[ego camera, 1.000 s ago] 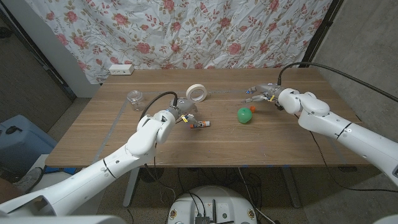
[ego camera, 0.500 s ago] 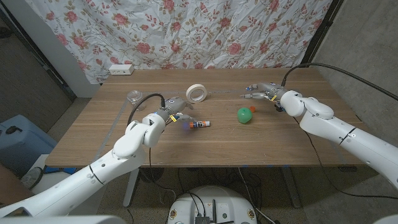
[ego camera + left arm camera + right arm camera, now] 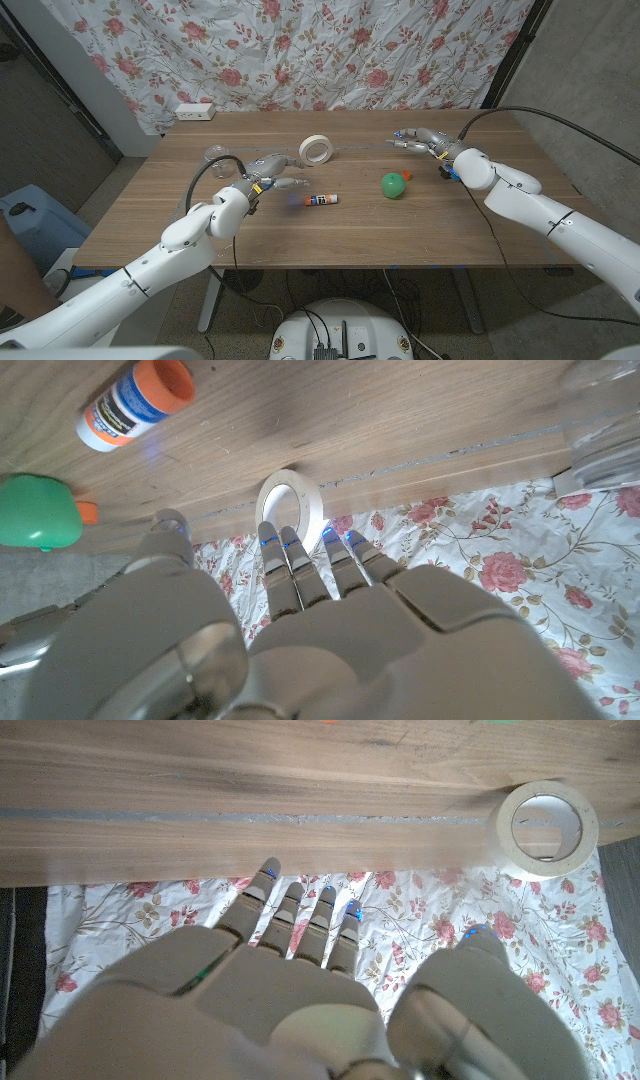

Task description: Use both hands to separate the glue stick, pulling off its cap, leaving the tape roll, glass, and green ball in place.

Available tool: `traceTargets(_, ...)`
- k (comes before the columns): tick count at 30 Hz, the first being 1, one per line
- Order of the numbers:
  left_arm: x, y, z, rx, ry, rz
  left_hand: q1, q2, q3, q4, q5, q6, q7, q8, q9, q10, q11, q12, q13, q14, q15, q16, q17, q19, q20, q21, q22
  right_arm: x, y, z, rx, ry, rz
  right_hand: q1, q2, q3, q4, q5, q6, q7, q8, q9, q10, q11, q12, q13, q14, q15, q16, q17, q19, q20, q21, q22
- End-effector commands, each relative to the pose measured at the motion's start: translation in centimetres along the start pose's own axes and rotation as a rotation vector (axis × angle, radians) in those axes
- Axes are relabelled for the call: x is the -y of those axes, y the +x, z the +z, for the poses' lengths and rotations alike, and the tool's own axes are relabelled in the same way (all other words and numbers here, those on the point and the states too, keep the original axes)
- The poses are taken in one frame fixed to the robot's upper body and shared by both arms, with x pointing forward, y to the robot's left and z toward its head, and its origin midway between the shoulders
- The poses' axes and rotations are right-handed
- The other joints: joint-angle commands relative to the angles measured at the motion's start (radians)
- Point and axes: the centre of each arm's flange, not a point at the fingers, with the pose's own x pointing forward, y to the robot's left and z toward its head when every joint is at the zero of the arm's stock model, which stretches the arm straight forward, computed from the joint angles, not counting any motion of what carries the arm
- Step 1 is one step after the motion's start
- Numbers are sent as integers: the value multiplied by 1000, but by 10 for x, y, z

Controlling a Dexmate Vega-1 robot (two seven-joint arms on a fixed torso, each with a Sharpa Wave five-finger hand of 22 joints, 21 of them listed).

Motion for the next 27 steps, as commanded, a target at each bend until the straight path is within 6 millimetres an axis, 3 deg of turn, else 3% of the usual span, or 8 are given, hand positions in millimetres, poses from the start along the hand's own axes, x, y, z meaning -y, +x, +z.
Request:
traceTargets(1, -2, 4, -38, -24, -184, 112, 2, 15, 10, 2, 2, -3, 5, 1, 0, -1, 10, 3, 3, 12, -33, 6, 1, 11, -20, 8, 3, 1, 1, -5, 10, 172, -78, -8, 8, -1, 13, -4, 4, 4, 10, 0, 0, 6, 4, 0, 9, -4, -1, 1, 5, -10, 5, 2)
traceTargets(21, 9, 6, -47, -105, -498, 244, 4, 34, 22, -10, 0, -27, 14, -6, -1, -23, 17, 0, 3, 11, -43, 1, 1, 34, -20, 8, 3, -6, 0, -27, 21, 393, -129, -42, 32, -5, 34, -16, -12, 33, 2, -1, -22, 19, -2, -4, 10, 3, -8, -5, 5, -17, 3, 2)
traceTargets(24, 13, 8, -49, -114, -553, 261, 1, 35, 23, -11, -1, -39, 18, -8, -1, -36, 26, -3, 3, 6, -40, -1, 1, 34, -20, 6, 3, -6, 2, -31, 30, 438, -127, -48, 35, -6, 38, -18, -15, 37, 2, -1, -29, 22, -4, -5, 5, 6, -11, -6, 3, -17, 2, 2)
traceTargets(27, 16, 11, -50, -113, -591, 271, -6, 38, 24, -14, -2, -59, 27, -11, -2, -57, 51, -5, 3, -5, -37, -3, 1, 35, -24, 4, 3, -5, 4, -34, 36, 476, -130, -54, 38, -7, 41, -20, -21, 42, 0, -2, -34, 25, -4, -5, 4, 7, -13, -7, 2, -16, 1, 2)
